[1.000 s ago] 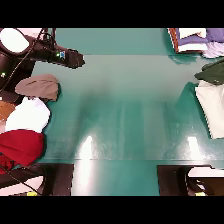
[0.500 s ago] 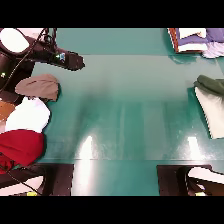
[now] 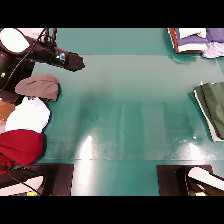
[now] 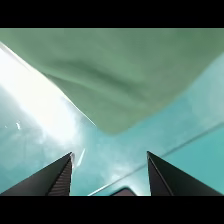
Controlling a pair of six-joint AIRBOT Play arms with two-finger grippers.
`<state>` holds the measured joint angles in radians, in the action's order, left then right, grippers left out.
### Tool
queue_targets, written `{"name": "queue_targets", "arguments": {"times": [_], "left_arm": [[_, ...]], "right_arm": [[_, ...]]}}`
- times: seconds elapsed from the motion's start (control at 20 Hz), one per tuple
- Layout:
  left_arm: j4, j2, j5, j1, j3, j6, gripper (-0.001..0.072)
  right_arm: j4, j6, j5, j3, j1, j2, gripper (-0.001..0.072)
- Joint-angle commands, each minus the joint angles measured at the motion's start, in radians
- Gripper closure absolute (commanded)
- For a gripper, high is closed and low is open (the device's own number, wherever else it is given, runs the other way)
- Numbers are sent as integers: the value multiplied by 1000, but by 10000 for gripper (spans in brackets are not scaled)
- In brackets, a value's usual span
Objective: Fold the shirts.
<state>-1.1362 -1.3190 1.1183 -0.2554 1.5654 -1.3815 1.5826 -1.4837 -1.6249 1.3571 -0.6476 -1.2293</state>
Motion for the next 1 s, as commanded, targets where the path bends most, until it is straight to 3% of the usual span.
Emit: {"name": "queue_targets", "arguments": {"times": [0.0, 0.2, 0.3, 0.5, 0.7, 0.95], "left_arm": [[0, 0, -1, -1, 0, 2, 681], [-5, 1, 3, 2, 1, 0, 681], [-5, 1, 2, 2, 1, 1, 681], [-5, 1, -57, 2, 1, 1, 681], [-5, 1, -109, 2, 1, 1, 681], [-5, 1, -162, 2, 1, 1, 681]], "right_arm": [[-68, -60, -43, 8, 18, 8, 190], [-420, -60, -41, 46, 134, 8, 219], [-505, -58, -26, 45, 236, 9, 359], [-509, 26, -12, 45, 467, 8, 693], [-509, 37, 29, 45, 618, 8, 694], [-510, 37, 24, 45, 666, 8, 694]]}}
